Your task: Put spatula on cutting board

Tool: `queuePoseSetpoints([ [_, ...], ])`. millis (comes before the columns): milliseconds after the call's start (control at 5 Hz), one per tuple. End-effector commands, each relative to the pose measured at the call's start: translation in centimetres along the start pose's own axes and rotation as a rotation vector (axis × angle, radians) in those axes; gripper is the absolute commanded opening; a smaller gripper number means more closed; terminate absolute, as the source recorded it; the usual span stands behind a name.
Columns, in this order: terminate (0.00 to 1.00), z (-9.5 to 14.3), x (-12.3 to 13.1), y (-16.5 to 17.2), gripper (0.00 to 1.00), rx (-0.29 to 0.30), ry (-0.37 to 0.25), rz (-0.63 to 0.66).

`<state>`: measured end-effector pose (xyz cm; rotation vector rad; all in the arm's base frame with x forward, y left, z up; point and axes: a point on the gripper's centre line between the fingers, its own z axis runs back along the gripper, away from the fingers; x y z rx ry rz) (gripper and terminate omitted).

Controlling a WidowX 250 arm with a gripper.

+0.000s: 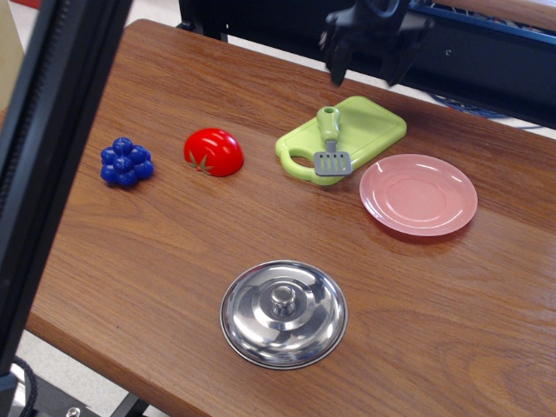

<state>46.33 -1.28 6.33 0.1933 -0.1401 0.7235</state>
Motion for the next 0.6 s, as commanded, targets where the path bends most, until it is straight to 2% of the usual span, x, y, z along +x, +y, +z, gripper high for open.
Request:
queuePoseSetpoints([
  [0, 0.00, 5.01, 1.80, -0.45, 1.00, -0.093, -0.044, -0.003],
  [200, 0.00, 5.01, 1.80, -0.45, 1.00, -0.093, -0.044, -0.003],
  [400, 1.00, 5.01, 1.80, -0.45, 1.00, -0.093, -0.044, -0.003],
])
